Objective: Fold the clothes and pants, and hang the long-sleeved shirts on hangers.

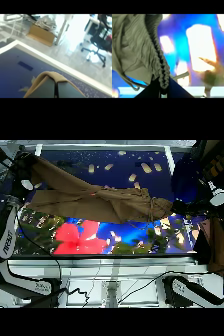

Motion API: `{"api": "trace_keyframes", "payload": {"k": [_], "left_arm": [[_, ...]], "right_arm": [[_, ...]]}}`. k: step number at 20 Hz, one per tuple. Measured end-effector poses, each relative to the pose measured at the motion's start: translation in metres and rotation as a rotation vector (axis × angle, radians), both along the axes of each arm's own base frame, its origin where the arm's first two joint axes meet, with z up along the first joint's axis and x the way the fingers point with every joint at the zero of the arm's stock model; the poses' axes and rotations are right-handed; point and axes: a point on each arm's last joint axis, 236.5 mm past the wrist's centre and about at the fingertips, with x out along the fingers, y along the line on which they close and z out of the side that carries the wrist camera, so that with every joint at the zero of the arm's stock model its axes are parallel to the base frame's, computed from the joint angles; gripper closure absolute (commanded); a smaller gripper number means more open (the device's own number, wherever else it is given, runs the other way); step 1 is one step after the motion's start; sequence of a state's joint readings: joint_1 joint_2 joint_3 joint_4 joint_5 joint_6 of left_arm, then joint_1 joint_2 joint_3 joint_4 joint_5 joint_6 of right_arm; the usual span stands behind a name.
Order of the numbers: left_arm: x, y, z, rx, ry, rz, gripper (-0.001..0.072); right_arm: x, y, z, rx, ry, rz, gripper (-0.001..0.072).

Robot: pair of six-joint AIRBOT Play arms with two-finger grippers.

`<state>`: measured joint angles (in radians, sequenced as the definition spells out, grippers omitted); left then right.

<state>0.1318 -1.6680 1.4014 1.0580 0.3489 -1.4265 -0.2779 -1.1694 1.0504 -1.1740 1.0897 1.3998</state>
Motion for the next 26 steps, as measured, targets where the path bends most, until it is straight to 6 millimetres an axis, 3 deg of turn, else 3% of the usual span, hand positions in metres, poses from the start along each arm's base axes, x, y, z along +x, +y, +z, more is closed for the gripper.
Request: {"api": "trace_keyframes", "payload": {"k": [1, 3, 5, 6, 9, 11, 12, 13, 16, 19, 22, 26], "left_arm": [[-0.001, 0.005, 0.000, -0.015, -0.014, 0.015, 0.0401], [-0.003, 0.015, -0.004, -0.041, -0.003, 0.028, 0.0283], [-0.007, 0.026, -0.008, -0.065, 0.043, 0.023, 0.0063], [-0.011, 0.033, -0.011, -0.083, 0.076, 0.017, 0.0008], [-0.033, 0.049, -0.021, -0.151, 0.220, -0.029, 0.0029], [-0.059, 0.067, -0.027, -0.199, 0.324, -0.047, 0.0217], [-0.075, 0.077, -0.032, -0.229, 0.383, -0.055, 0.0247], [-0.091, 0.085, -0.041, -0.264, 0.446, -0.064, 0.0240], [-0.146, 0.096, -0.084, -0.406, 0.672, -0.112, 0.0085], [-0.184, 0.082, -0.126, -0.538, 0.863, -0.190, 0.0085], [-0.196, 0.070, -0.158, -0.606, 0.964, -0.239, 0.0086], [-0.190, 0.063, -0.198, -0.647, 1.012, -0.249, 0.0093]], "right_arm": [[0.000, -0.001, 0.000, -0.003, -0.006, -0.003, 0.0673], [0.002, -0.002, 0.001, -0.009, -0.016, -0.009, 0.0672], [0.003, -0.003, 0.001, -0.011, -0.025, -0.013, 0.0673], [0.004, -0.004, 0.002, -0.012, -0.030, -0.016, 0.0672], [0.011, -0.004, 0.006, -0.007, -0.062, -0.030, 0.0673], [0.017, -0.006, 0.009, -0.007, -0.088, -0.043, 0.0673], [0.019, -0.006, 0.010, -0.007, -0.099, -0.048, 0.0673], [0.022, -0.008, 0.012, -0.009, -0.112, -0.054, 0.0673], [0.027, -0.010, 0.015, -0.012, -0.137, -0.066, 0.0673], [0.030, -0.011, 0.016, -0.015, -0.150, -0.071, 0.0673], [0.031, -0.012, 0.017, -0.016, -0.153, -0.073, 0.0673], [0.031, -0.012, 0.017, -0.016, -0.156, -0.075, 0.0673]]}}
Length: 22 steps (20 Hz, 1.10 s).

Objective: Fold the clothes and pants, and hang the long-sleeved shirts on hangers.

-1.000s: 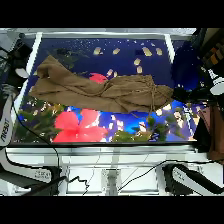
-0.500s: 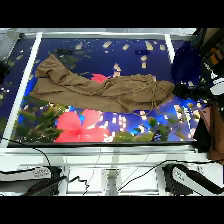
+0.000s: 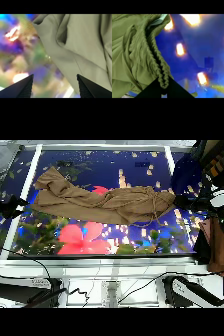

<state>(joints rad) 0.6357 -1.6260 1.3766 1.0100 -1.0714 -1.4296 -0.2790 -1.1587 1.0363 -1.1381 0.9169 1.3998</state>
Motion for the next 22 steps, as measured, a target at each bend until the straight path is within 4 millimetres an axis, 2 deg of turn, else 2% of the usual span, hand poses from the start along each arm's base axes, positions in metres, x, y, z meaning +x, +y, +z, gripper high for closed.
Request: {"api": "trace_keyframes", "payload": {"k": [7, 12, 13, 15, 17, 19, 22], "left_arm": [[0.026, 0.001, -0.061, 0.010, 0.022, 0.048, 0.0094], [0.043, 0.009, -0.076, 0.019, -0.008, 0.127, 0.0095], [0.046, 0.009, -0.076, 0.019, -0.019, 0.136, 0.0098], [0.055, 0.004, -0.069, 0.010, -0.052, 0.143, 0.0181], [0.060, -0.006, -0.055, 0.007, -0.085, 0.116, 0.0181], [0.071, -0.006, -0.028, 0.028, -0.155, 0.118, 0.0181], [0.073, -0.013, -0.007, 0.014, -0.186, 0.113, 0.0181]], "right_arm": [[0.000, 0.000, 0.000, -0.001, -0.002, 0.000, 0.0673], [0.002, -0.001, 0.001, -0.003, -0.009, -0.004, 0.0673], [0.003, -0.002, 0.002, -0.005, -0.016, -0.007, 0.0673], [0.006, -0.004, 0.004, -0.010, -0.028, -0.013, 0.0673], [0.008, -0.005, 0.005, -0.015, -0.041, -0.019, 0.0673], [0.009, -0.006, 0.006, -0.017, -0.046, -0.022, 0.0673], [0.011, -0.008, 0.007, -0.022, -0.057, -0.027, 0.0673]]}}
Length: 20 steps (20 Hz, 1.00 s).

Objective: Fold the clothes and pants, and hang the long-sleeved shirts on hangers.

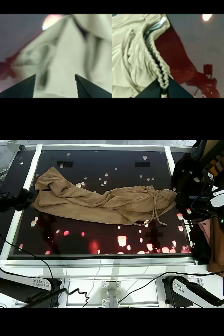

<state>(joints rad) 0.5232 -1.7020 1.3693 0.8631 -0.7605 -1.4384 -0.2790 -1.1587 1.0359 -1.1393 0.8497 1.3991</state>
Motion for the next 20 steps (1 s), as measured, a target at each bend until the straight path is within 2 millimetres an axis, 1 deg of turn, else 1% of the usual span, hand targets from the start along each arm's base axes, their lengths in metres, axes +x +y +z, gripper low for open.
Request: {"api": "trace_keyframes", "payload": {"k": [3, 4, 6, 8, 11, 12, 13, 14, 17, 18, 20], "left_arm": [[-0.002, -0.015, 0.000, -0.032, 0.018, -0.024, 0.0180], [-0.002, -0.023, -0.004, -0.046, 0.034, -0.041, 0.0181], [-0.002, -0.034, -0.016, -0.056, 0.060, -0.065, 0.0180], [-0.004, -0.043, -0.033, -0.067, 0.098, -0.087, 0.0180], [-0.002, -0.052, -0.055, -0.074, 0.126, -0.101, 0.0182], [0.001, -0.053, -0.058, -0.070, 0.124, -0.099, 0.0213], [0.005, -0.054, -0.062, -0.066, 0.117, -0.093, 0.0303], [0.008, -0.056, -0.066, -0.053, 0.113, -0.095, 0.0354], [0.016, -0.066, -0.069, -0.026, 0.102, -0.110, 0.0347], [0.018, -0.069, -0.069, -0.021, 0.099, -0.116, 0.0330], [0.018, -0.071, -0.062, -0.007, 0.089, -0.124, 0.0328]], "right_arm": [[0.001, -0.001, 0.001, -0.002, -0.005, -0.003, 0.0672], [0.001, -0.001, 0.001, -0.003, -0.006, -0.003, 0.0672], [0.002, -0.001, 0.001, -0.003, -0.008, -0.004, 0.0672], [0.002, -0.001, 0.001, -0.003, -0.009, -0.004, 0.0672], [0.002, -0.001, 0.002, -0.002, -0.010, -0.005, 0.0672], [0.002, -0.001, 0.002, -0.002, -0.011, -0.005, 0.0673], [0.002, -0.001, 0.002, -0.001, -0.012, -0.006, 0.0672], [0.002, -0.001, 0.002, -0.001, -0.012, -0.006, 0.0672], [0.002, -0.001, 0.002, 0.000, -0.012, -0.006, 0.0672], [0.002, -0.001, 0.002, 0.000, -0.012, -0.006, 0.0672], [0.002, -0.001, 0.002, 0.000, -0.012, -0.006, 0.0672]]}}
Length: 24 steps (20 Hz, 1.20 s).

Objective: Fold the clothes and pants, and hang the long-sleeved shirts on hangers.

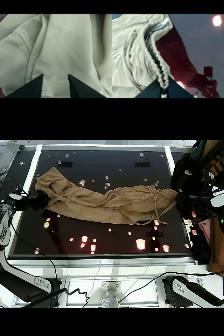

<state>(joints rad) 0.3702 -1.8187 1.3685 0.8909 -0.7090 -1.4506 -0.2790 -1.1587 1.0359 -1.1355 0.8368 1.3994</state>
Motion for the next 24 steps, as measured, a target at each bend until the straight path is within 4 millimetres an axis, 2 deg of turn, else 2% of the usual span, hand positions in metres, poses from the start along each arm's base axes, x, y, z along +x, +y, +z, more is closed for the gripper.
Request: {"api": "trace_keyframes", "payload": {"k": [3, 6, 7, 8, 9, 11, 15, 19, 20, 23, 24], "left_arm": [[0.000, 0.012, 0.031, 0.036, -0.046, 0.005, 0.0329], [-0.012, 0.019, 0.050, 0.080, -0.038, -0.030, 0.0326], [-0.016, 0.019, 0.052, 0.087, -0.026, -0.046, 0.0244], [-0.020, 0.017, 0.051, 0.089, -0.012, -0.060, 0.0104], [-0.023, 0.014, 0.052, 0.085, -0.003, -0.071, -0.0002], [-0.030, 0.008, 0.049, 0.067, 0.032, -0.088, -0.0001], [-0.037, 0.001, 0.038, 0.034, 0.079, -0.089, 0.0003], [-0.038, 0.001, 0.019, 0.005, 0.118, -0.060, 0.0006], [-0.037, 0.003, 0.015, 0.004, 0.119, -0.048, 0.0031], [-0.026, 0.006, 0.008, -0.010, 0.091, -0.005, 0.0235], [-0.021, 0.008, 0.007, -0.016, 0.077, 0.014, 0.0339]], "right_arm": [[0.000, 0.000, 0.000, 0.000, 0.000, 0.000, 0.0672], [0.000, 0.000, 0.000, 0.001, 0.000, 0.000, 0.0672], [0.000, 0.000, 0.000, 0.001, 0.000, 0.000, 0.0672], [0.000, 0.000, 0.000, 0.002, -0.001, -0.001, 0.0672], [0.000, 0.001, 0.000, 0.003, 0.000, 0.000, 0.0672], [0.000, 0.001, 0.000, 0.004, 0.000, -0.001, 0.0672], [0.000, 0.001, 0.000, 0.005, -0.001, -0.001, 0.0672], [0.000, 0.001, 0.000, 0.005, -0.001, 0.000, 0.0673], [0.000, 0.001, 0.000, 0.005, -0.001, -0.001, 0.0672], [0.000, 0.001, 0.000, 0.006, -0.002, -0.001, 0.0672], [0.000, 0.001, 0.000, 0.006, -0.002, -0.001, 0.0672]]}}
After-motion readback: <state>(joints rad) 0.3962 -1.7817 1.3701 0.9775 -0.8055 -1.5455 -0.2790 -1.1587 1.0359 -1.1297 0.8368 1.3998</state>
